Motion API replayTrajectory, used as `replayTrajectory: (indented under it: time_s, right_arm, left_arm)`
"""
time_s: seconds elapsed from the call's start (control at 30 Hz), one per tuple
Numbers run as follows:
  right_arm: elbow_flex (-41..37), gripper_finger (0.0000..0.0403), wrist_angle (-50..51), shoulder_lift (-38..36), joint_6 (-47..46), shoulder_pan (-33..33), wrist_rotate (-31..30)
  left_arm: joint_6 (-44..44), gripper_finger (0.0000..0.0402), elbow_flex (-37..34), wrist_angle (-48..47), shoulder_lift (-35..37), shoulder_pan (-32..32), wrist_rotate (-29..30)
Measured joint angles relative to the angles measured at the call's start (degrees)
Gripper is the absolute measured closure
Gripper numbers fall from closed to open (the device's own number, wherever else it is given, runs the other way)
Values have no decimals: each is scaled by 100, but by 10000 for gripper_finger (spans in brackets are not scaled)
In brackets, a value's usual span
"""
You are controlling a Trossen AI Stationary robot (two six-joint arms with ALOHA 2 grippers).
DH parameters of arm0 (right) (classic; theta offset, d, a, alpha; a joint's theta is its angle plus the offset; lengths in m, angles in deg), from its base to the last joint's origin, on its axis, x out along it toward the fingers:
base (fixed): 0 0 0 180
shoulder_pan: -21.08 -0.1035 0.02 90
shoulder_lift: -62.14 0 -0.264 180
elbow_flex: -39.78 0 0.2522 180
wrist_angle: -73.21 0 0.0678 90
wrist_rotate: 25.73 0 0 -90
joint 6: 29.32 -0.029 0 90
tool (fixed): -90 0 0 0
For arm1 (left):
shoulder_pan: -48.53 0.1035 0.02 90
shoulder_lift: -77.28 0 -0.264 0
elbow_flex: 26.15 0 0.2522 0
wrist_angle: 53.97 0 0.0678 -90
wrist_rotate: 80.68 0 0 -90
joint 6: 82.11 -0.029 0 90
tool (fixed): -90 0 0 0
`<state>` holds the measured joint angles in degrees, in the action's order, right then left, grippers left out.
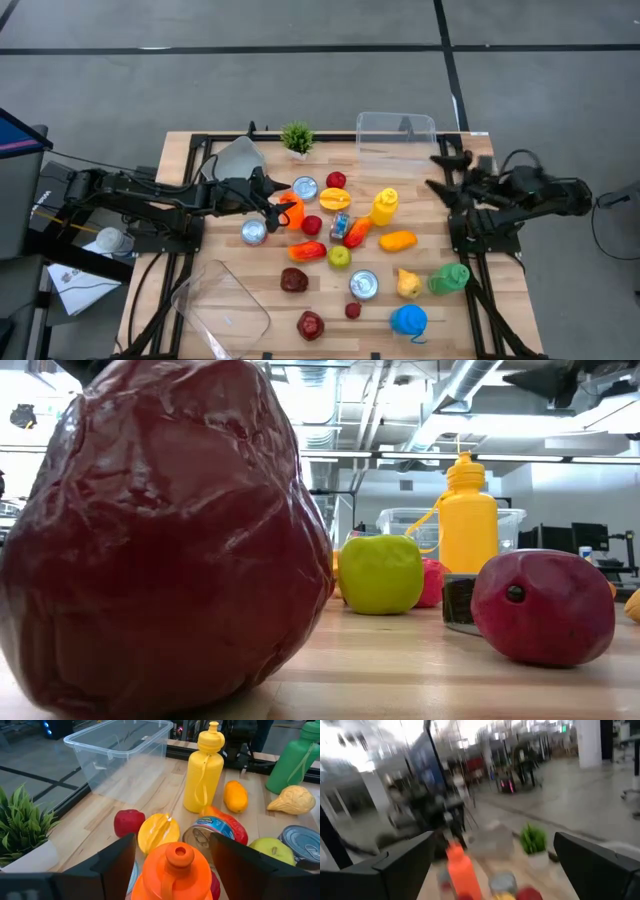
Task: Pick & Place Food Item
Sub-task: Put the yellow tumbler into the top transparent bin
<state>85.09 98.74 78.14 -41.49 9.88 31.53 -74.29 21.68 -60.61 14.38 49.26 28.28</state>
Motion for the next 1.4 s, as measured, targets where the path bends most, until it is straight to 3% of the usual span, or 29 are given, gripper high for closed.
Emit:
replayTrajectory:
  time_s: [0.27, 0.43, 0.97, 1.1, 1.4]
  right_arm:
    - [0, 3, 347, 1338, -31, 237, -60]
    - [2, 3, 271, 1795, -6, 497, 46]
    - [2, 8, 318, 2778, -142, 1507, 1498]
    - [6, 49, 319, 2852, -142, 1534, 1535]
    - [11, 192, 601, 2855, -139, 1532, 1537]
  left_arm:
    - [7, 135, 0, 0, 0, 0, -4]
    - [13, 138, 0, 0, -2, 0, -6]
    - [15, 143, 0, -2, -2, 0, -9]
    - [15, 143, 0, -2, -2, 0, -10]
    - [17, 142, 0, -4, -4, 0, -9]
